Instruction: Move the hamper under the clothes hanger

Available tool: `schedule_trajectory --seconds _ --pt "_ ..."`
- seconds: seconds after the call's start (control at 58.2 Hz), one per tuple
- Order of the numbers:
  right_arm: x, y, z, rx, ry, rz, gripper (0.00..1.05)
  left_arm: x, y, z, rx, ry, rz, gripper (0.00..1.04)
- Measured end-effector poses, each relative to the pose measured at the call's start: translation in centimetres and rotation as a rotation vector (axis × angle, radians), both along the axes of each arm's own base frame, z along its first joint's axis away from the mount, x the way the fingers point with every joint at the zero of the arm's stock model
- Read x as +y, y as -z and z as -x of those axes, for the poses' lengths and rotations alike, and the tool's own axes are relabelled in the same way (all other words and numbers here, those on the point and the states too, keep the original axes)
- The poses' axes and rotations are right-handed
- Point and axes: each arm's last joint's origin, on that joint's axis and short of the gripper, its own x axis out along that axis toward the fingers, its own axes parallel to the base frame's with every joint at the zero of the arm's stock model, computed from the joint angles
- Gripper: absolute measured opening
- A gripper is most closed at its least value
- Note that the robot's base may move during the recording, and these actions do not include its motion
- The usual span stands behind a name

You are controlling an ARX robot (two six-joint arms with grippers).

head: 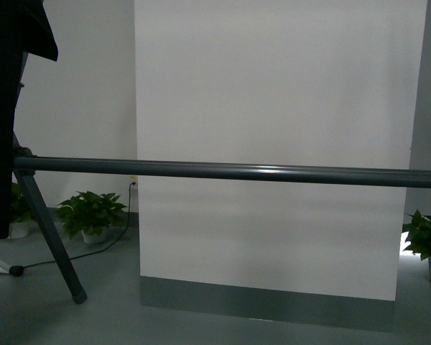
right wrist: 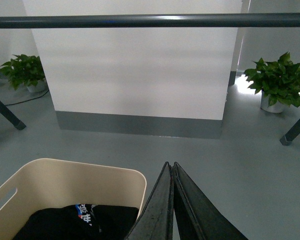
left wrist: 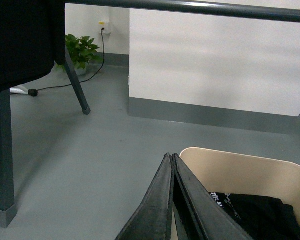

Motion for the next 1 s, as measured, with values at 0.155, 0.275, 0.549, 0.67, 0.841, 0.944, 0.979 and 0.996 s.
schedule_trajectory --seconds 0.155,0.275,0.549,0.67,0.841,0.944,0.979,0.996 --pt "0.0 0.5 0.8 0.037 -0.002 0.0 0.02 0.0 0.0 0.3 0.0 0.0 0.0 0.03" --pt "0.0 0.3 1.2 0.003 -0.002 0.0 0.02 0.0 0.0 0.4 0.0 0.0 0.0 0.03" --pt "0.0 0.3 1.2 0.008 -0.002 0.0 0.02 0.0 0.4 1.5 0.008 0.0 0.0 0.03" --pt "0.0 0.3 1.2 0.007 -0.002 0.0 0.02 0.0 0.3 1.6 0.006 0.0 0.0 0.03" --pt "0.0 0.3 1.2 0.007 -0.002 0.0 0.02 0.0 0.3 1.6 0.006 0.0 0.0 0.04" --pt "0.0 0.3 1.2 0.007 -0.002 0.0 0.16 0.0 0.3 1.6 0.006 0.0 0.0 0.22" --pt "0.0 0.3 1.2 0.007 -0.002 0.0 0.23 0.0 0.3 1.6 0.006 0.0 0.0 0.29" --pt "0.0 0.3 1.2 0.007 -0.002 0.0 0.27 0.0 0.3 1.6 0.006 0.0 0.0 0.33"
